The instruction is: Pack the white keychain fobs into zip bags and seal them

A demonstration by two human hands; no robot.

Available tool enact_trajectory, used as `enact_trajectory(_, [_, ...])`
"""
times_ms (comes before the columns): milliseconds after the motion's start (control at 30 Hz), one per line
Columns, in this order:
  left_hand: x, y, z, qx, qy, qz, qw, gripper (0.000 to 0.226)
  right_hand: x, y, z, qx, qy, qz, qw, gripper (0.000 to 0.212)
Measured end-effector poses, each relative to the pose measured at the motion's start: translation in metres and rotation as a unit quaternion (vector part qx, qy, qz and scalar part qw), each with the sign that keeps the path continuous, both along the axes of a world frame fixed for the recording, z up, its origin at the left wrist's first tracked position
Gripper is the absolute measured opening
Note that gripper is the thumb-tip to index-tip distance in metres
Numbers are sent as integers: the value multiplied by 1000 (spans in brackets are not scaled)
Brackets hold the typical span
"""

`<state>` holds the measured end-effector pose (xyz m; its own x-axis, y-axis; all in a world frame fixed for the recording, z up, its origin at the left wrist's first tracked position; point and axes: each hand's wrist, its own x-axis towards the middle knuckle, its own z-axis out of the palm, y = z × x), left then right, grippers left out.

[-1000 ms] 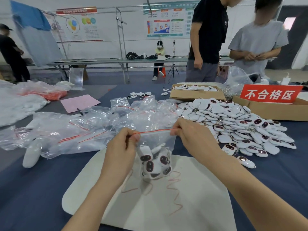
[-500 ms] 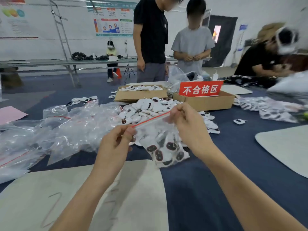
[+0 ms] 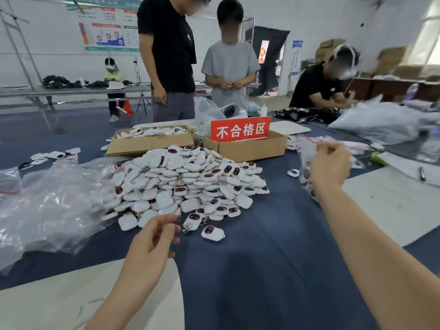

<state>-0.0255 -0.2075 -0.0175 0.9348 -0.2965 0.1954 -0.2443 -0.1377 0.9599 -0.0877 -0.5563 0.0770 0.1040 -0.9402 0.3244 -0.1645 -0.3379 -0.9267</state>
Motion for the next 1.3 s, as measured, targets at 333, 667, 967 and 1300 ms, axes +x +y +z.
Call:
enact_trajectory(333, [10, 48, -25, 10, 24, 55, 998, 23, 44, 147, -74, 47, -17, 251, 967, 13])
enact_trajectory(667, [65, 122, -9, 222, -191, 286, 912, 30, 92, 272, -120, -131, 103, 417, 893, 25])
enact_trajectory(967, [123, 150, 13, 382, -137, 317, 857, 29, 93, 274, -132, -179, 107, 430, 879, 30])
enact_trajectory(1300, [55, 137, 29, 244, -452, 148, 845, 11, 92, 284, -100, 230, -82, 574, 782, 28])
